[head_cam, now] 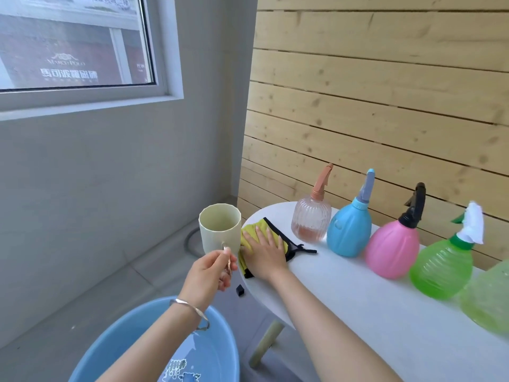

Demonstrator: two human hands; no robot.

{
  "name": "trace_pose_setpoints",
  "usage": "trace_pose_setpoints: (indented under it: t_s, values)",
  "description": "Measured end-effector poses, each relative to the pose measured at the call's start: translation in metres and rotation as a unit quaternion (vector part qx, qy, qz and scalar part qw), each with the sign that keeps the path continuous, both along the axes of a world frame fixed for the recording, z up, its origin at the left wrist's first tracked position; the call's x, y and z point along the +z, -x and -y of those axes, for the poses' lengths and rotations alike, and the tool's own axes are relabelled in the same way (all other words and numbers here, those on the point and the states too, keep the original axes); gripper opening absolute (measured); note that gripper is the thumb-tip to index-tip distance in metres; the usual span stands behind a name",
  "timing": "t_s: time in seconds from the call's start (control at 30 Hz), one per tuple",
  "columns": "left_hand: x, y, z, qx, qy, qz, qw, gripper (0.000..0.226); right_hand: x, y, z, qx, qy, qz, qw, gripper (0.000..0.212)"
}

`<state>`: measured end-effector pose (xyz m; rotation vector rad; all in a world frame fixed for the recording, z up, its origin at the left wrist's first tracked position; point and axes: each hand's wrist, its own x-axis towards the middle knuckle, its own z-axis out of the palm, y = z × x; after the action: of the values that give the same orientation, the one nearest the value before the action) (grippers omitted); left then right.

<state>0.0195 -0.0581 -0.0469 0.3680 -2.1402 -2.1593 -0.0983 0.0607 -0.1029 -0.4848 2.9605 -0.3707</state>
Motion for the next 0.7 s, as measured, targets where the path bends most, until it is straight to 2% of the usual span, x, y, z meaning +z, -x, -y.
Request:
trace_pose_setpoints:
  t_s: [0.2,0.3,0.37,0.47,0.57,0.7]
  values:
    - [0.009,-0.002,-0.029,-0.013,-0.029,-0.008,0.999,0.033,-0.007,-0.063,-0.042,0.022,0.025,-0.007,0.999,0.053]
    - [0.004,-0.006,-0.058,-0.031,-0.047,-0.001,0.998,0.032,-0.006,-0.099,-0.071,0.027,0.012,-0.025,0.999,0.078]
    - [-0.001,-0.008,-0.079,-0.042,-0.065,0.012,0.997,0.032,-0.005,-0.116,-0.097,0.011,0.013,-0.031,0.999,0.084]
    - [-0.009,-0.011,-0.107,-0.041,-0.109,0.031,0.993,0.031,-0.004,-0.129,-0.136,-0.036,0.000,-0.027,0.999,0.083]
    - [-0.014,-0.014,-0.126,-0.036,-0.130,0.040,0.990,0.029,-0.005,-0.133,-0.170,-0.092,-0.013,-0.020,0.995,0.067]
    - [-0.014,-0.013,-0.142,-0.037,-0.163,0.056,0.984,0.026,-0.006,-0.134,-0.186,-0.125,-0.033,-0.020,0.991,0.071]
